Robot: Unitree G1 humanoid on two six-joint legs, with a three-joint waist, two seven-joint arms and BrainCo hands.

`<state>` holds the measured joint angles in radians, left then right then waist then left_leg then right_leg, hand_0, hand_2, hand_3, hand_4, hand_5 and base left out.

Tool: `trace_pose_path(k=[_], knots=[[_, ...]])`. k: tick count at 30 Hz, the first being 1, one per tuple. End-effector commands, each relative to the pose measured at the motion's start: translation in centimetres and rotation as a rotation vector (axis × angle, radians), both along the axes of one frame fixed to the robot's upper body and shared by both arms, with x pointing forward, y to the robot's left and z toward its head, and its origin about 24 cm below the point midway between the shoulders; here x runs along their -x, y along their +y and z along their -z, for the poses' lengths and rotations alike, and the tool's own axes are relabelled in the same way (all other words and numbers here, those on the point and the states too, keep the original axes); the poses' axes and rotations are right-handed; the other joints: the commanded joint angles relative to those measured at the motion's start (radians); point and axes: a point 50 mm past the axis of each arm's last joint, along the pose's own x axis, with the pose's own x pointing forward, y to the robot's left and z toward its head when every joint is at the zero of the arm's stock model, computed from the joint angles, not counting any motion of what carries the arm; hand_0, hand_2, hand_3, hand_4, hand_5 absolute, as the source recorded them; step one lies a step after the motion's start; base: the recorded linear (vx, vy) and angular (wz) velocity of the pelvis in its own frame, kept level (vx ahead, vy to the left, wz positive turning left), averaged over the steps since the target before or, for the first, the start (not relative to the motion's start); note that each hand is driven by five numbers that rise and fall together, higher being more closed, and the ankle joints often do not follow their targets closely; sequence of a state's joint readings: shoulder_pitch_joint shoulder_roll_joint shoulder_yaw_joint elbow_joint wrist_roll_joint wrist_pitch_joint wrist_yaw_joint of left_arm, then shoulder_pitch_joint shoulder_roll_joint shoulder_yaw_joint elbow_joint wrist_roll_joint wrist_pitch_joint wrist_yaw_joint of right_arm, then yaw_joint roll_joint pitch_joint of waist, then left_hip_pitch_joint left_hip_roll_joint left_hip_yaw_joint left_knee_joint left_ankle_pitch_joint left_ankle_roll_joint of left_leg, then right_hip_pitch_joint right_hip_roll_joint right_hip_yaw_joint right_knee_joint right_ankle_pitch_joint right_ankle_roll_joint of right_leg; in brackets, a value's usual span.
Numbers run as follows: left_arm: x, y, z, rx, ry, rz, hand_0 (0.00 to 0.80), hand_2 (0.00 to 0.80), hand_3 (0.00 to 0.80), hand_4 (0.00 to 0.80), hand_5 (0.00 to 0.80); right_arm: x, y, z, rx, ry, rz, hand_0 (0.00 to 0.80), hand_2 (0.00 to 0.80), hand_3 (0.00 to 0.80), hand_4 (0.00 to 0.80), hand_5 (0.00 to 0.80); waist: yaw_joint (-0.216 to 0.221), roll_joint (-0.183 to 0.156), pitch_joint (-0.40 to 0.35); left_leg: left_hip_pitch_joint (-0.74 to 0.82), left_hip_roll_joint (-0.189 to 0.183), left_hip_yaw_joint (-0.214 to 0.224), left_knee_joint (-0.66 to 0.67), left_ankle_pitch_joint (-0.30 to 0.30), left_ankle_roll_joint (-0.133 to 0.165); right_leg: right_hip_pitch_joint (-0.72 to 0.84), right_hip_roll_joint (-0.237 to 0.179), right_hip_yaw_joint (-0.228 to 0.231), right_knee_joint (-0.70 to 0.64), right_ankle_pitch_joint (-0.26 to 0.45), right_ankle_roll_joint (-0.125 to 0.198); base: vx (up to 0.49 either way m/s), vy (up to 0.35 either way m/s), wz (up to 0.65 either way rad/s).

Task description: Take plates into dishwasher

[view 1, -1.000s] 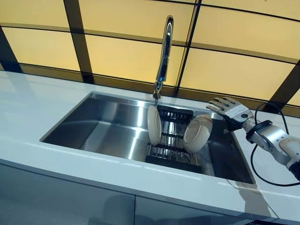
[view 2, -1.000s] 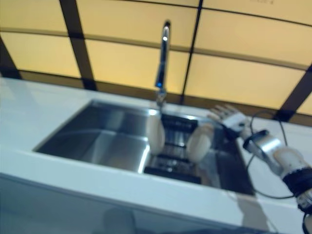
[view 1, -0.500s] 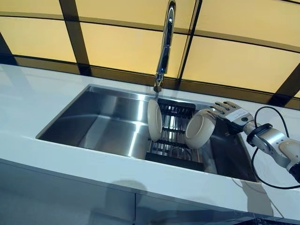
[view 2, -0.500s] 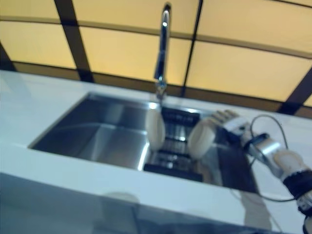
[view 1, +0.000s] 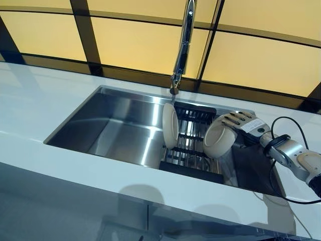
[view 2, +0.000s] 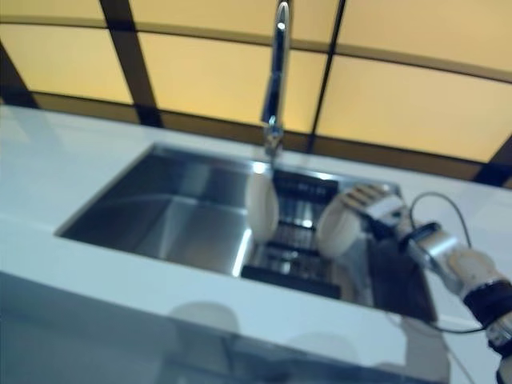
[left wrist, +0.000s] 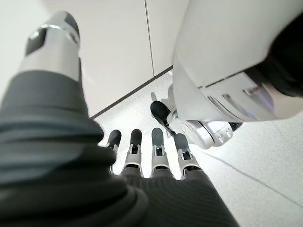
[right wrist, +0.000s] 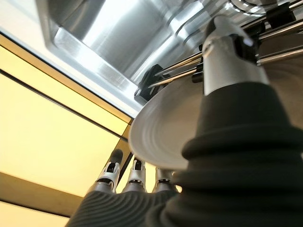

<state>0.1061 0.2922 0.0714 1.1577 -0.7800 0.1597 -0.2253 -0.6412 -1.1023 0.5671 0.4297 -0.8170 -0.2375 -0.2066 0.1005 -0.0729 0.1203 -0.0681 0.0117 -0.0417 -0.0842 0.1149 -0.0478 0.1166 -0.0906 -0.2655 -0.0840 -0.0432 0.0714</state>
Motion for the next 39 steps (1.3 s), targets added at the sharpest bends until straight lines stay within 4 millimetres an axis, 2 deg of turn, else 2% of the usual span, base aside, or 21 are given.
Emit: trace_pose_path(k=[1,16,17,19,29,39], knots=[[-0.8,0.8,-0.4,-0.019,-0.03,-0.008,0.0,0.0,0.0,0.0,0.0,-0.7,0.4,-1.5,0.041,-0.061,-0.011,0.0,0.0,0.0,0.0,0.0,0.033,0.009,-0.013,0.03,0.028,0.024,-0.003,-0.055,-0.012,-0.089,-0.044,0.002,-0.003,0.111,0.075,-0.017,0.003,0.06],[-1.0,0.6,-0.4,-0.003,-0.067,-0.041,0.0,0.0,0.0,0.0,0.0,-1.5,1.1,-2.4,0.089,-0.096,-0.024,0.0,0.0,0.0,0.0,0.0,0.057,0.015,0.0,0.018,0.022,0.007,-0.003,-0.051,-0.013,-0.093,-0.049,-0.01,-0.003,0.109,0.075,0.001,0.002,0.02],[-1.1,0.7,-0.5,0.0,-0.074,-0.046,0.0,0.0,0.0,0.0,0.0,-1.7,1.1,-2.5,0.101,-0.103,-0.023,0.201,0.201,0.201,0.201,0.201,0.059,0.015,0.002,0.015,0.022,0.005,-0.003,-0.05,-0.013,-0.095,-0.049,-0.011,-0.003,0.109,0.076,0.0,0.0,0.0],[-1.1,0.7,-0.5,0.002,-0.082,-0.051,0.0,0.0,0.0,0.0,0.0,-1.8,1.3,-2.6,0.128,-0.116,-0.029,0.8,0.8,0.8,0.8,0.8,0.063,0.016,0.004,0.012,0.021,0.002,-0.003,-0.049,-0.013,-0.097,-0.049,-0.012,-0.003,0.109,0.076,0.0,0.0,0.0],[-1.2,0.7,-0.6,0.0,-0.095,-0.053,0.0,0.0,0.0,0.0,0.0,-2.1,1.0,-3.0,0.166,-0.132,-0.027,0.8,0.8,0.8,0.8,0.8,0.072,0.013,0.0,0.007,0.021,-0.006,-0.003,-0.047,-0.016,-0.099,-0.052,-0.023,-0.003,0.109,0.077,0.001,0.001,0.04],[-0.9,0.6,-0.5,-0.002,-0.094,-0.046,0.0,0.0,0.0,0.0,0.0,-1.8,-0.1,-3.4,0.159,-0.162,0.018,0.8,0.8,0.8,0.8,0.8,0.065,0.01,-0.015,0.018,0.023,0.0,-0.003,-0.053,-0.015,-0.093,-0.048,-0.016,-0.003,0.105,0.078,0.005,0.002,0.03]])
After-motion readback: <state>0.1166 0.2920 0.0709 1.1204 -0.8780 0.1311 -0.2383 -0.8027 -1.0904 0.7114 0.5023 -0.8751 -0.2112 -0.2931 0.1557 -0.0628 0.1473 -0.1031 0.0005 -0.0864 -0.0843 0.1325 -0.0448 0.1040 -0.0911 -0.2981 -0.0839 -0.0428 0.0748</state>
